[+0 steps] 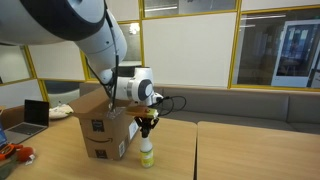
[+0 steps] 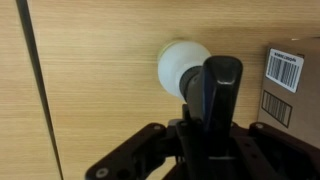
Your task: Place the three plastics inside the brown box, place the spray bottle in the box
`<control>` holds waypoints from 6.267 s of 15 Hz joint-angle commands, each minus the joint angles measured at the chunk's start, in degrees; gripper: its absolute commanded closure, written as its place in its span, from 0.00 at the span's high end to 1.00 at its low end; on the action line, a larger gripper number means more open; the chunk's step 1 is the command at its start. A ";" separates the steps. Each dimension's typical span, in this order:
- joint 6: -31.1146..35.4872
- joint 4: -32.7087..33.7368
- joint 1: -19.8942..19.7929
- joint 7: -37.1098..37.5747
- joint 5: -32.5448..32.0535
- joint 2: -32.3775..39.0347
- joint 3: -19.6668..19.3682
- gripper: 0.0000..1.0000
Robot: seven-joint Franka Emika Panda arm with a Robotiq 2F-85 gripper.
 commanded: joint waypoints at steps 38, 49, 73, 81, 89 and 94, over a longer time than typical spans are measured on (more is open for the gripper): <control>-48.67 61.17 13.91 3.83 -24.04 9.66 -4.12 0.11; -48.15 66.95 19.50 1.73 -26.70 11.59 -4.32 0.11; -42.41 65.01 14.55 1.43 -12.20 10.91 4.65 0.12; -40.32 58.24 10.15 -1.90 -5.76 12.15 8.49 0.14; -40.80 49.87 9.80 -4.29 -5.66 10.07 10.01 0.47; -39.65 40.79 9.23 -3.71 -7.22 4.61 8.54 0.85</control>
